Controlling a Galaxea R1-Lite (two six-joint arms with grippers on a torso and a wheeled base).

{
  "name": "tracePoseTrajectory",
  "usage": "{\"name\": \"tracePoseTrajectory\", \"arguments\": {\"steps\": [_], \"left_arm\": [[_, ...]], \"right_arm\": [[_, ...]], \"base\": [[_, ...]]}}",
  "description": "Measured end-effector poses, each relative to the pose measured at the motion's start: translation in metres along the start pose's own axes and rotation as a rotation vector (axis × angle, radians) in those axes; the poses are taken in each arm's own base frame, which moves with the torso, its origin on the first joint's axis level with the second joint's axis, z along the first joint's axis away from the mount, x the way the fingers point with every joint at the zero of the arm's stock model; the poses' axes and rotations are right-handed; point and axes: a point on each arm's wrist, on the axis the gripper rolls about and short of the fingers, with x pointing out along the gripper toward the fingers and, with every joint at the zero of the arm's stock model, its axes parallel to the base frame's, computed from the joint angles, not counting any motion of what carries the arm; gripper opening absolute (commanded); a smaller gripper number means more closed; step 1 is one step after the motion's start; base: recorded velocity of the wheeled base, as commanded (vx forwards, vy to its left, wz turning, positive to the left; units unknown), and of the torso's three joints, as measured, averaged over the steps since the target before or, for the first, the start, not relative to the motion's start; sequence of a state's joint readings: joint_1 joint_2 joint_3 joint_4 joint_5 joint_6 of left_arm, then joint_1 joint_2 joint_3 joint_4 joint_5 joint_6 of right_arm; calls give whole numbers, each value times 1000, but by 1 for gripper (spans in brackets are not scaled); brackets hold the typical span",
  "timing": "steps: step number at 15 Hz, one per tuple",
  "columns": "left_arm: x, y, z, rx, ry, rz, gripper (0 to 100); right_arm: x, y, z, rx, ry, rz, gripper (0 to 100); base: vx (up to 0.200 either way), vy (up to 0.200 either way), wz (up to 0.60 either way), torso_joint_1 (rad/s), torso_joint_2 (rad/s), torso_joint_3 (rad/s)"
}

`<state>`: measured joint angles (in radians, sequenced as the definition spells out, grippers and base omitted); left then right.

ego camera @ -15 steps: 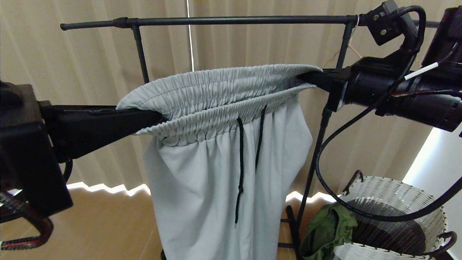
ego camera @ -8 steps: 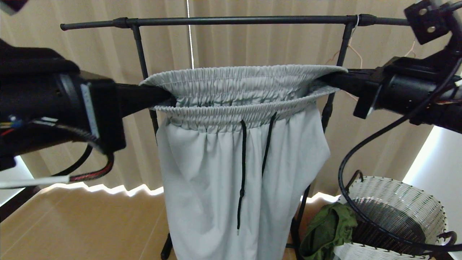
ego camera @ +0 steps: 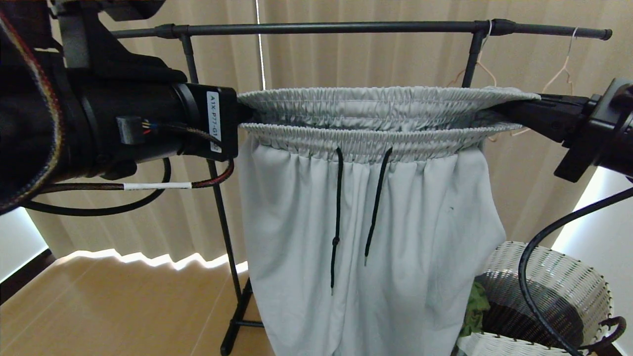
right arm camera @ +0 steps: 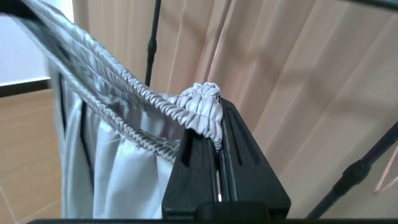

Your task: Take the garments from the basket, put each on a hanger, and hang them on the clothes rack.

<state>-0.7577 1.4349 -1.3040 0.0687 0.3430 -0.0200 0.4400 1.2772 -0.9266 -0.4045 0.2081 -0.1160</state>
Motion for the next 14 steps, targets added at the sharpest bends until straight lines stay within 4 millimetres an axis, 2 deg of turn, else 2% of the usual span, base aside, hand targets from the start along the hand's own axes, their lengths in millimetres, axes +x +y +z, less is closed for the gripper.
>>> {"name": "tracePoseTrajectory", "arguments": {"steps": [4, 5, 10, 14], "left_arm": [[-3, 1, 1, -5, -5, 0, 0], [-4, 1, 1, -8, -7, -1, 0], [-6, 3, -5, -42, 8, 17, 0], [1, 20, -12, -80, 30, 156, 0]], "right_arm": [[-2, 0, 2, -2, -6, -1, 0], [-2, 0, 2, -3, -7, -1, 100], [-1, 2, -8, -15, 18, 11, 100], [4, 15, -19, -13, 48, 82, 100]], "base": [[0, 0, 0, 0, 0, 0], [0, 0, 0, 0, 0, 0], [0, 0, 0, 0, 0, 0], [0, 0, 0, 0, 0, 0]]}}
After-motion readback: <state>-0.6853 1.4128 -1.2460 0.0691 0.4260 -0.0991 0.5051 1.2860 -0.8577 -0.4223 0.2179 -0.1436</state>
